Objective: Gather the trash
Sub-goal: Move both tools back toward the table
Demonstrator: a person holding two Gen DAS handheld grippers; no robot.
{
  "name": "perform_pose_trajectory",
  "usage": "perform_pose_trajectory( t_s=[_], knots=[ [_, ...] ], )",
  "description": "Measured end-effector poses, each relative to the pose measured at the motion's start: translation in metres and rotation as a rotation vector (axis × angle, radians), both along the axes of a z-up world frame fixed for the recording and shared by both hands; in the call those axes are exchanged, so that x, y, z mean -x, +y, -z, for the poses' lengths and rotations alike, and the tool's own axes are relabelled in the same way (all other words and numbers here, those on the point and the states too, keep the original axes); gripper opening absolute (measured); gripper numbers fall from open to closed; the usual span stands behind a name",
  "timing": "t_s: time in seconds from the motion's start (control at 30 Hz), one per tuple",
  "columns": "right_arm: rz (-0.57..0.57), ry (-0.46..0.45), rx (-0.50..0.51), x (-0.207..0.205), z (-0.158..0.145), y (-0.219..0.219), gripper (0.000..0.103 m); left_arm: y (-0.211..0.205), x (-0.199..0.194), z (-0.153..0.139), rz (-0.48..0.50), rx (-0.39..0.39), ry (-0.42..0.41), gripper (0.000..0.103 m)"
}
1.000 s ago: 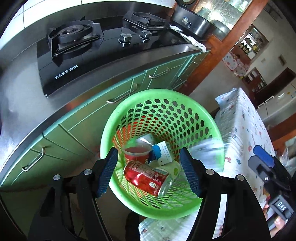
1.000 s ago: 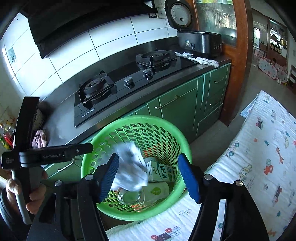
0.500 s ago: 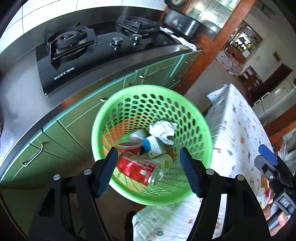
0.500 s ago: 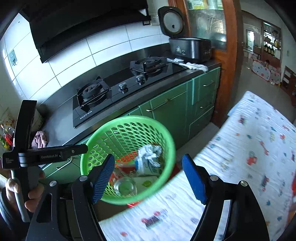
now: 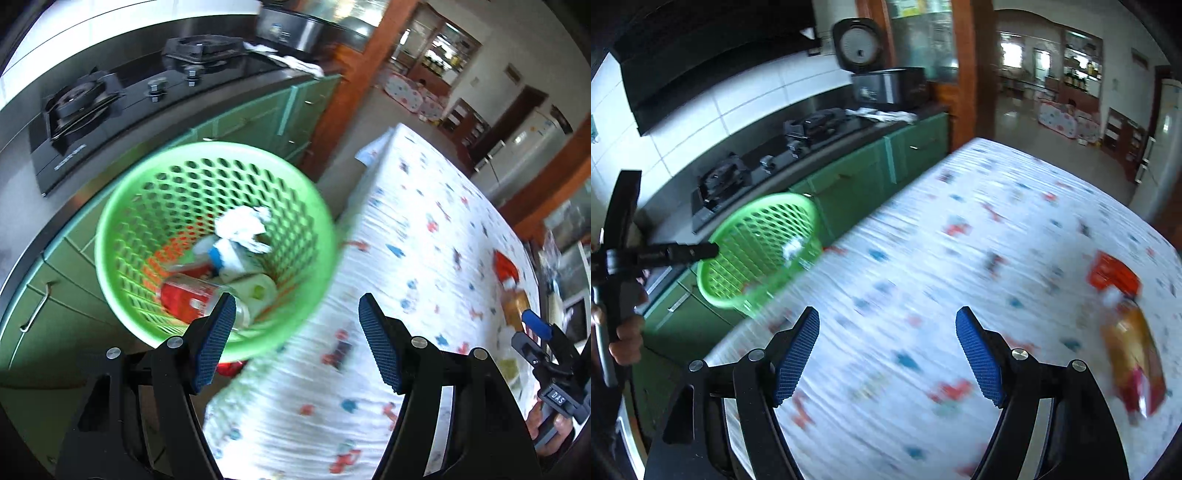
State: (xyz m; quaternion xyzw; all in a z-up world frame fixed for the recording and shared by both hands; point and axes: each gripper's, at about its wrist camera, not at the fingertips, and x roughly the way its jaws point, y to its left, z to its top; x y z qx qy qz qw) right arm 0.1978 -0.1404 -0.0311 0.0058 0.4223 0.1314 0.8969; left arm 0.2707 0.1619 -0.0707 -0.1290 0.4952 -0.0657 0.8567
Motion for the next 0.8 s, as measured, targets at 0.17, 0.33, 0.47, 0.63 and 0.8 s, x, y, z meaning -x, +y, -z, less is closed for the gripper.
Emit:
perform_pose_trajectory(
  t_s=[0.17, 0.33, 0.47, 0.63, 0.8],
  knots=[
    [0.079, 0.014, 0.054, 0.042, 0.006, -0.067, 0.077, -0.041, 0.01, 0.002, 0.07, 0.005, 0.005, 0.069],
    [0.186, 0.049, 0.083, 0.084, 0.018, -0.141, 0.077, -0.087, 0.02, 0.005, 0.152, 0.001, 0.014, 0.069],
    [0.24, 0.084, 0.107, 0.101, 0.027, -0.181, 0.077, -0.127, 0.03, 0.008, 0.225, 0.003, 0.018, 0.069],
    [0.234, 0.13, 0.147, 0.105, 0.044, -0.208, 0.075, -0.168, 0.041, 0.011, 0.297, 0.003, 0.03, 0.069],
    [0.189, 0.181, 0.156, 0.095, 0.069, -0.221, 0.071, -0.203, 0.055, 0.011, 0.373, 0.018, 0.037, 0.069]
  ],
)
